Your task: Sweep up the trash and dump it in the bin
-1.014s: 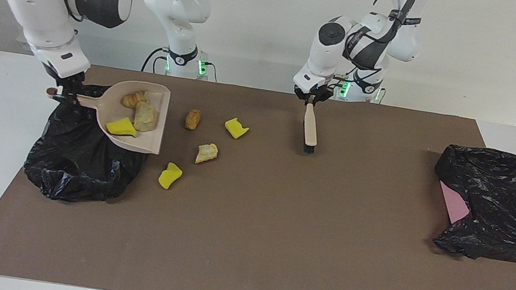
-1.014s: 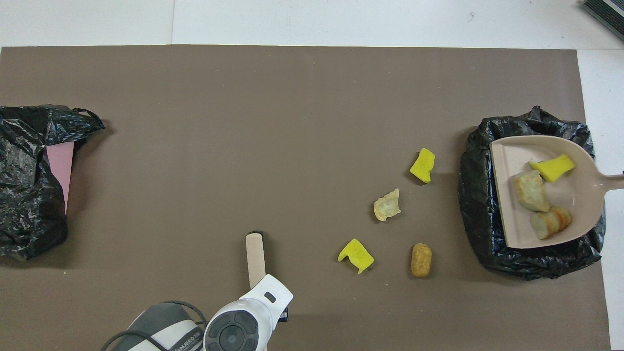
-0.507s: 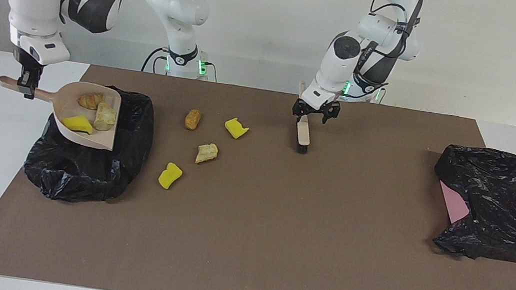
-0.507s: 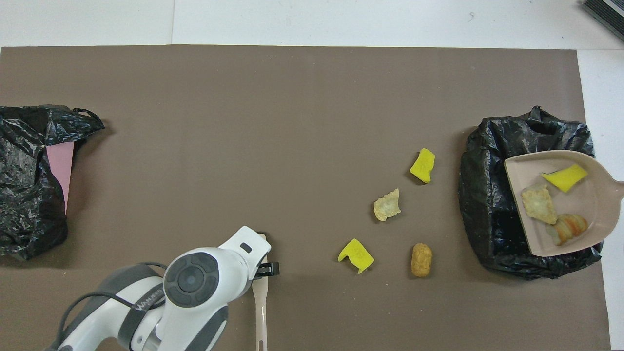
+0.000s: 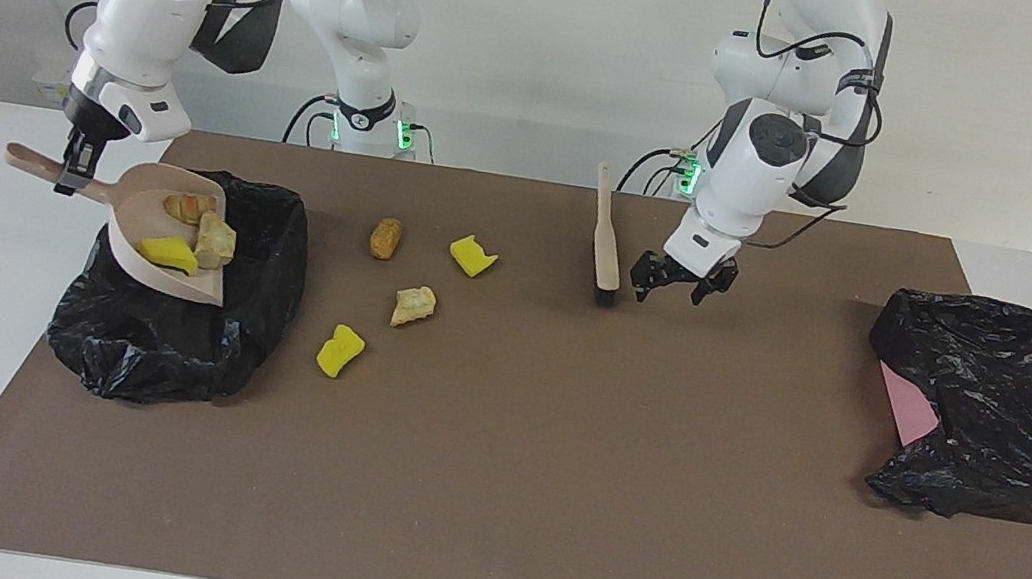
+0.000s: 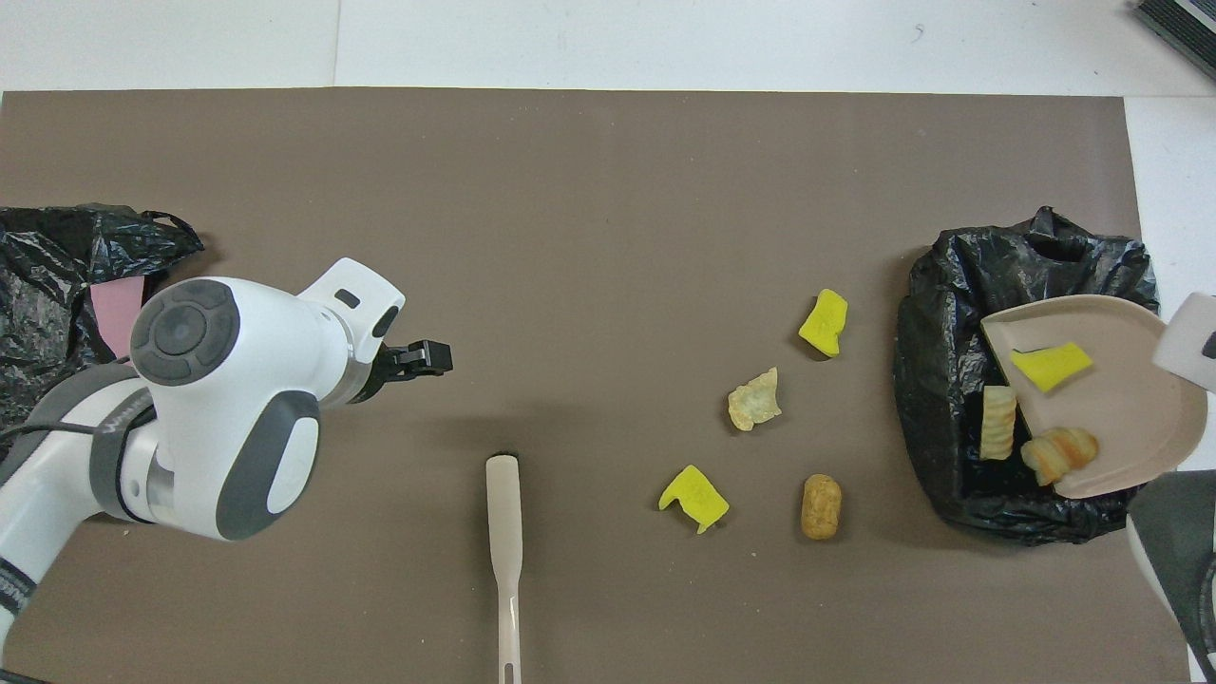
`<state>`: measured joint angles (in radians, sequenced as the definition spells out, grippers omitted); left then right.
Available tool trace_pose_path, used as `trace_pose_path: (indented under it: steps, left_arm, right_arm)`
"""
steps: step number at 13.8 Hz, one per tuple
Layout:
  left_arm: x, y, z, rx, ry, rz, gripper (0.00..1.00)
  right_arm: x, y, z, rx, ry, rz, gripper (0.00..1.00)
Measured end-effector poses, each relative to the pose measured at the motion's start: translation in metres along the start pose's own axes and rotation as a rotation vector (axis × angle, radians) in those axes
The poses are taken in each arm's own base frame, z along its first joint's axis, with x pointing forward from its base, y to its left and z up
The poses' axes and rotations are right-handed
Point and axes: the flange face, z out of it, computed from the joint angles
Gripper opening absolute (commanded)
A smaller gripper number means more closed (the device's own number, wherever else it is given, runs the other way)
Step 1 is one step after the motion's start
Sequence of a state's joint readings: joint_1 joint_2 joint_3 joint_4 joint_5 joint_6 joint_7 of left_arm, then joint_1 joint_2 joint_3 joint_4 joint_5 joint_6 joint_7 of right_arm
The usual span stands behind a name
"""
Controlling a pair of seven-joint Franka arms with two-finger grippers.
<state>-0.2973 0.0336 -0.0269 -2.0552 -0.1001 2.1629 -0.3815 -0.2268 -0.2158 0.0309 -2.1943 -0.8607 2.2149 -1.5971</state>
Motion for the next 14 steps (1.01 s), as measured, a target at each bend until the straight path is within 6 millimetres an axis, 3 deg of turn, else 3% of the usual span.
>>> trace_pose_path:
  steps: [5, 8, 12, 14]
  left_arm:
    - [0.043, -0.048, -0.073, -0.002, 0.017, 0.048, 1.0]
    - [0.061, -0.093, -0.11, 0.004, 0.017, 0.051, 1.0]
    - [0.074, -0.138, -0.139, 0.01, -0.004, 0.111, 1.0]
    - [0.076, -0.144, -0.148, 0.046, -0.013, 0.141, 1.0]
  right_arm:
    - [0.025, 0.012, -0.039, 0.065, -0.21, 0.028, 0.0]
    - [0.029, 0.015, -0.073, 0.114, -0.306, 0.092, 0.0]
    - [0.013, 0.025, -0.12, 0.094, -0.312, 0.171, 0.0]
    - [0.013, 0.032, -0.132, 0.114, -0.231, 0.254, 0.0]
